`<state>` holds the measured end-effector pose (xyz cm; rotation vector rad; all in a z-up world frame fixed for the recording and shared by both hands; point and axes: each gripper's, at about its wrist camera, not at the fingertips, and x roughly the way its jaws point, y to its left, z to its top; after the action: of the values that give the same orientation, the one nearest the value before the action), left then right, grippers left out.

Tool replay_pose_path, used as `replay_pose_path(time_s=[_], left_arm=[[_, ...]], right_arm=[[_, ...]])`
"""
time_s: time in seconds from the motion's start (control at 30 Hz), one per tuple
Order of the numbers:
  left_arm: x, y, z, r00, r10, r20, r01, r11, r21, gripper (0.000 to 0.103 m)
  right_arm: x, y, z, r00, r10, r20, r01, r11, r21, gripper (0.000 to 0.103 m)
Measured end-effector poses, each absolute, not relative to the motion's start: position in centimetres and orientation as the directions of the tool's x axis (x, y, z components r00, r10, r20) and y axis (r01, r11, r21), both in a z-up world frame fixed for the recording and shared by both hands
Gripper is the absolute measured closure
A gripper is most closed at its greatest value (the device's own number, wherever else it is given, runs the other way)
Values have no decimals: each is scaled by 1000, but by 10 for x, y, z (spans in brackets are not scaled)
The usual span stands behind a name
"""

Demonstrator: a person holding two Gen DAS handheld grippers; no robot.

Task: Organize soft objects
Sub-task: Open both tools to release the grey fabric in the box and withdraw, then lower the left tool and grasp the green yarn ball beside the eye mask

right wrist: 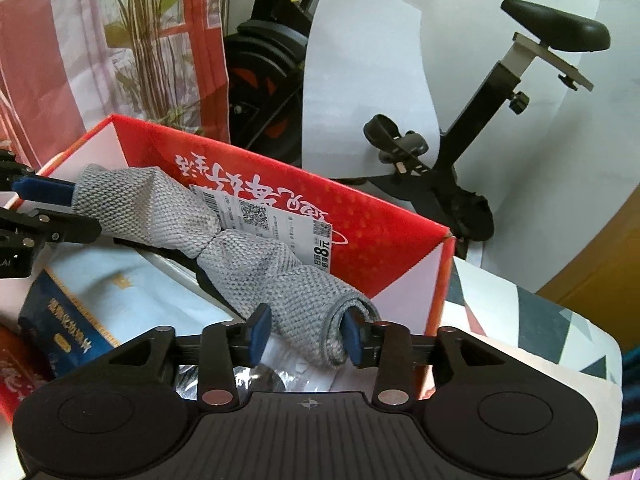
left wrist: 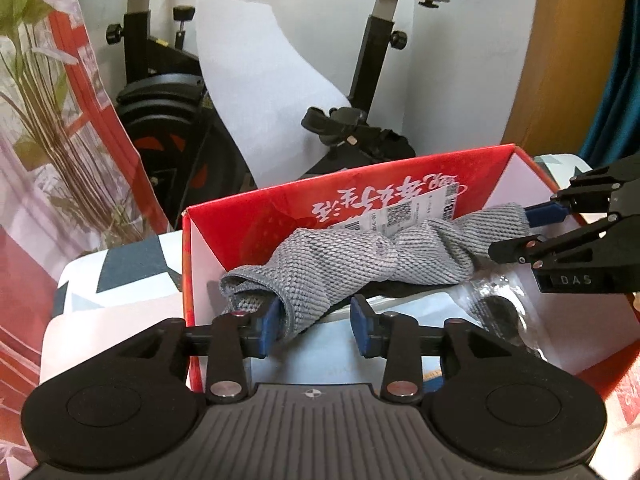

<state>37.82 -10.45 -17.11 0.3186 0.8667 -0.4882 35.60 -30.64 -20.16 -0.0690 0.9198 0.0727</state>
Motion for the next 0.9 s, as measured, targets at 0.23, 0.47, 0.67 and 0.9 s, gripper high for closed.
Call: replay_pose_path(time_s=[0.23,0.47,0.67,0.9], left_arm=[[343,-94,-152,593,-320,-739,537,841,66,56],[296,-72,-140,625,-383,-681,520,854,-3,54],[256,-54,-150,631,-402,-664,494,867,-56,50],[219,-35,-169,607,-410,-681,474,874,-103,49]], right_arm=[[318,-310,-178,670,87,-737,-94,995,32,40],[264,-302,-159,762,92,-641,-78,996,51,18],[217,-298,-153,808,129,-575,-81,991,109,16],[168,-299,-156,822,149,-549,-76,985,153,16]])
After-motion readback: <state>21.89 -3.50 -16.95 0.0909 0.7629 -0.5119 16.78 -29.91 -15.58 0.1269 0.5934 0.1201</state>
